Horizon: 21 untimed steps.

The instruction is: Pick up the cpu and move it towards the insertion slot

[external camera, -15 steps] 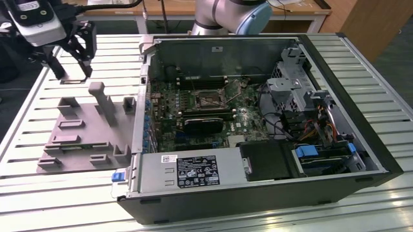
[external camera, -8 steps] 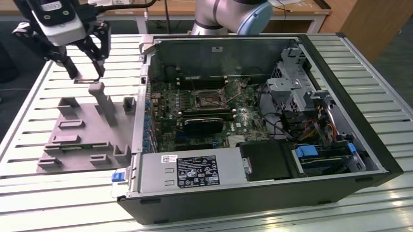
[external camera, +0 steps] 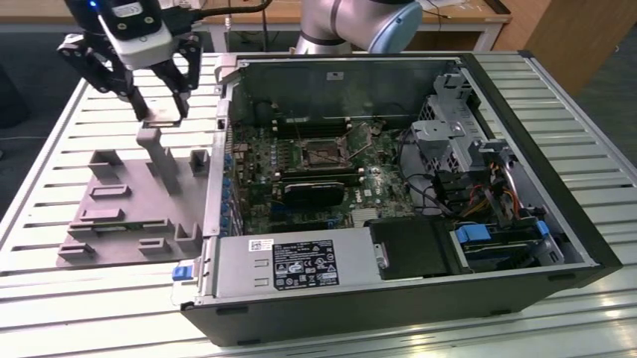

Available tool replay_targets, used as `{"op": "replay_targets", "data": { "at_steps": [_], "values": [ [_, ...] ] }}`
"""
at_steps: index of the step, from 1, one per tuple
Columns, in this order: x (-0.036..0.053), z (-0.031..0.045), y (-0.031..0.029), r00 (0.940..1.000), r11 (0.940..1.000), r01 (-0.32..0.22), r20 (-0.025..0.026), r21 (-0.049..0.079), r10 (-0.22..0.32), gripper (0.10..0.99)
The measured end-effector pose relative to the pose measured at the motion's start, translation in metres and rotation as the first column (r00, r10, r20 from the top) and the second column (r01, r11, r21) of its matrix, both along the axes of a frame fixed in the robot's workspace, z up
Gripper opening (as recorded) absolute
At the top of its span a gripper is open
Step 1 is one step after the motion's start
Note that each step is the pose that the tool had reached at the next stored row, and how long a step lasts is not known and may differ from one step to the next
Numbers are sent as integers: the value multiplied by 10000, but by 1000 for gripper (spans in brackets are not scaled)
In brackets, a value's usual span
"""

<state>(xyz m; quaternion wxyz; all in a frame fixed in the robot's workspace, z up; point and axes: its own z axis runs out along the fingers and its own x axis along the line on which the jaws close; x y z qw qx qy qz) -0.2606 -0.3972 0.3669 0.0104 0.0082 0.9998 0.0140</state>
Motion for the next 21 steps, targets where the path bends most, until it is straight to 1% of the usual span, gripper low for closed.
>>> {"op": "replay_targets", "data": {
  "at_steps": [12, 13, 14, 21],
  "values": [
    [539, 0, 0, 9999, 10000, -1, -121, 0, 1, 537],
    [588, 0, 0, 9999, 10000, -1, -131, 0, 1, 537],
    [705, 1, 0, 9999, 10000, 0, -155, -2, 0, 537],
    [1024, 1, 0, 9998, 10000, 0, -208, -1, 0, 537]
  ]
}}
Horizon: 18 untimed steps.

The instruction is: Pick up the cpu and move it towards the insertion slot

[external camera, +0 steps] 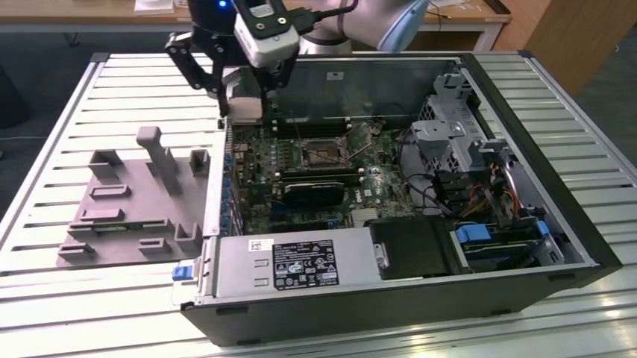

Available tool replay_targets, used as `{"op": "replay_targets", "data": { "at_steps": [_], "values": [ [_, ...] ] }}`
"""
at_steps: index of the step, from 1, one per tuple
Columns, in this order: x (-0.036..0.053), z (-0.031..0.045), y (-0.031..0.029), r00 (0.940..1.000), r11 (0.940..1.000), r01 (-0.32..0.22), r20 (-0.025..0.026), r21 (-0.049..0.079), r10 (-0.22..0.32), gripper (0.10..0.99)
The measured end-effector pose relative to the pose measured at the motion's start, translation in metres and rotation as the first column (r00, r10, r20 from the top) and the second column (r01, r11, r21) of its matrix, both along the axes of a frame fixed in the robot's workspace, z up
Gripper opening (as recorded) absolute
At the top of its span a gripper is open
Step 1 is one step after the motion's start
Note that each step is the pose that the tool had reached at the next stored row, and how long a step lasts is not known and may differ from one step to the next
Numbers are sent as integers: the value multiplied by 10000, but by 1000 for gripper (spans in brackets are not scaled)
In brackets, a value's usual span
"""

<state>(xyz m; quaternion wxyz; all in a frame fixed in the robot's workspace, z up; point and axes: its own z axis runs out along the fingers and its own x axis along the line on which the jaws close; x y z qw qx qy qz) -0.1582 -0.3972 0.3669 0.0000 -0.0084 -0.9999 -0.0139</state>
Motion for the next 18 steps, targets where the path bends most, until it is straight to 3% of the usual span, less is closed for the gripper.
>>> {"op": "replay_targets", "data": {
  "at_steps": [18],
  "values": [
    [821, -1, 0, 9999, 10000, -1, -133, 1, 1, 537]
  ]
}}
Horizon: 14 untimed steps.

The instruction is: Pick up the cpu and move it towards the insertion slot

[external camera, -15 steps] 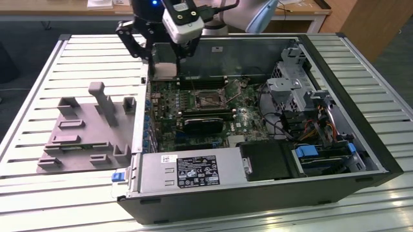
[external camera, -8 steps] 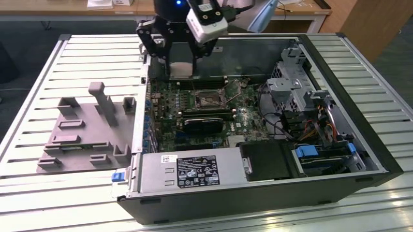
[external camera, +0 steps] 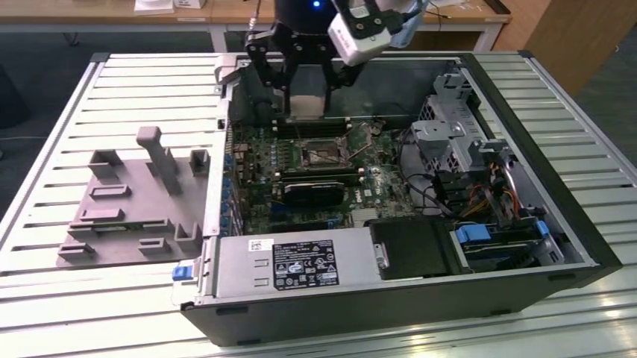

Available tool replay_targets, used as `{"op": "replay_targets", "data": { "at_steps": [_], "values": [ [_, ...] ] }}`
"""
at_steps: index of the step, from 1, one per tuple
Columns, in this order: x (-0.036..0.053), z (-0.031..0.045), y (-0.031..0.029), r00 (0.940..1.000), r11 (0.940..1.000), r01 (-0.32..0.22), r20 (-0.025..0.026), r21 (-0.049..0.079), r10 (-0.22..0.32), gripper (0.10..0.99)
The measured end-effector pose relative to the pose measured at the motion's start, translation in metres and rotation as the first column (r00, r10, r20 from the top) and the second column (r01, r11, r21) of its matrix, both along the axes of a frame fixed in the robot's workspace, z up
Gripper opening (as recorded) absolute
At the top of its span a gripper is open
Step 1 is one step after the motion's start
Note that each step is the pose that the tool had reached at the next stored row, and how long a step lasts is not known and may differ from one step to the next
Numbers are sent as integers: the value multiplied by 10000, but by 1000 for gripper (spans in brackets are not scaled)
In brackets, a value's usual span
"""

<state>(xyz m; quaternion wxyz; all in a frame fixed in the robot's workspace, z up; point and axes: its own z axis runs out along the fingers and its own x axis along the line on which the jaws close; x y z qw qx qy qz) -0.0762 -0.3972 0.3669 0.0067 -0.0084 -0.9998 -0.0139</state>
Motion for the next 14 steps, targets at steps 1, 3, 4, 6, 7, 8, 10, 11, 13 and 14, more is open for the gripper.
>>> {"op": "replay_targets", "data": {
  "at_steps": [1, 3, 4, 6, 7, 8, 10, 11, 13, 14],
  "values": [
    [43, 0, 0, 10000, 10000, 1, -8, 0, -1, 537],
    [135, 0, 0, 10000, 10000, 0, -24, -1, 0, 537],
    [181, 0, 0, 10000, 10000, 1, -32, 0, -1, 537],
    [271, 0, 0, 10000, 10000, 0, -47, 0, 0, 537],
    [317, 0, 0, 10000, 10000, 2, -58, 0, -2, 537],
    [349, 0, 0, 10000, 10000, 0, -68, 0, 0, 537],
    [363, -1, 2, 10000, 10000, -5, -72, -9, 5, 537],
    [362, -2, 6, 10000, 10000, -6, -68, -22, 6, 537],
    [362, -11, 17, 10000, 10000, -11, 54, -64, 11, 537],
    [361, -15, 26, 9999, 10000, -18, 155, -83, 20, 537]
  ]
}}
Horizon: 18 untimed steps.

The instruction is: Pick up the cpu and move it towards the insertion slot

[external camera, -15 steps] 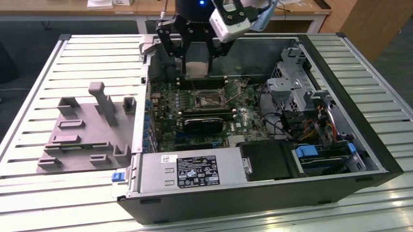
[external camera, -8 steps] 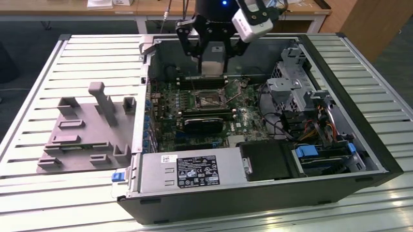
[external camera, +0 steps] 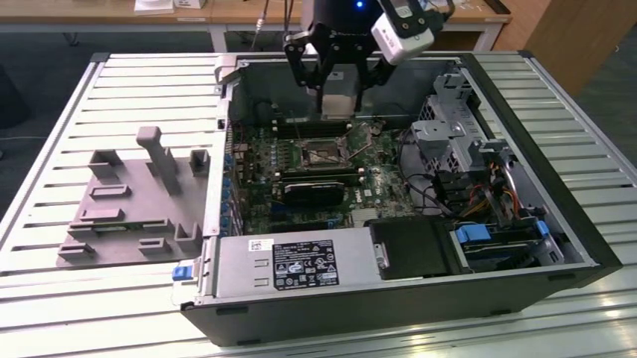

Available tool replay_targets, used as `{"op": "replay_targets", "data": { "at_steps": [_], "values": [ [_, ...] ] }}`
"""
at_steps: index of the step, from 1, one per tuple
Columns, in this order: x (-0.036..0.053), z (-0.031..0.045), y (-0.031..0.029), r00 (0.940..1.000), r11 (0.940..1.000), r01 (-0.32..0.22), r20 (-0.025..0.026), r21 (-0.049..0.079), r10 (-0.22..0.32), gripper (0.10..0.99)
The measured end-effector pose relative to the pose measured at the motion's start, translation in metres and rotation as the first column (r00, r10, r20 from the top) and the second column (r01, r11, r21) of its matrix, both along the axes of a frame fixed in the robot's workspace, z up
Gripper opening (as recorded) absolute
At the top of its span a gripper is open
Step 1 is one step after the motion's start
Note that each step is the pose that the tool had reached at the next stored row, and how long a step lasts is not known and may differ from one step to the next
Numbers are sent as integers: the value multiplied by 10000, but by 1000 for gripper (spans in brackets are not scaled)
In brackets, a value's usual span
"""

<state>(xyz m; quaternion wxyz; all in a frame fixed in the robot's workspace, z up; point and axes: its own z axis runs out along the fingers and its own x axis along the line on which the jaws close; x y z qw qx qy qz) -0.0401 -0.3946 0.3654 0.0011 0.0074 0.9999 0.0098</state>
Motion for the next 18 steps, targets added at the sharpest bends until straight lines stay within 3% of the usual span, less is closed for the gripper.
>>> {"op": "replay_targets", "data": {
  "at_steps": [3, 5, 10, 18],
  "values": [
    [-5, -15, 35, 9996, 10000, -22, 282, -21, 22, 537],
    [-5, -24, 59, 9993, 10000, -39, 363, -20, 39, 537],
    [-5, -35, 166, 9992, 10000, -65, 403, -21, 66, 537],
    [-5, -54, 363, 9992, 10000, -65, 405, -22, 66, 537]
  ]
}}
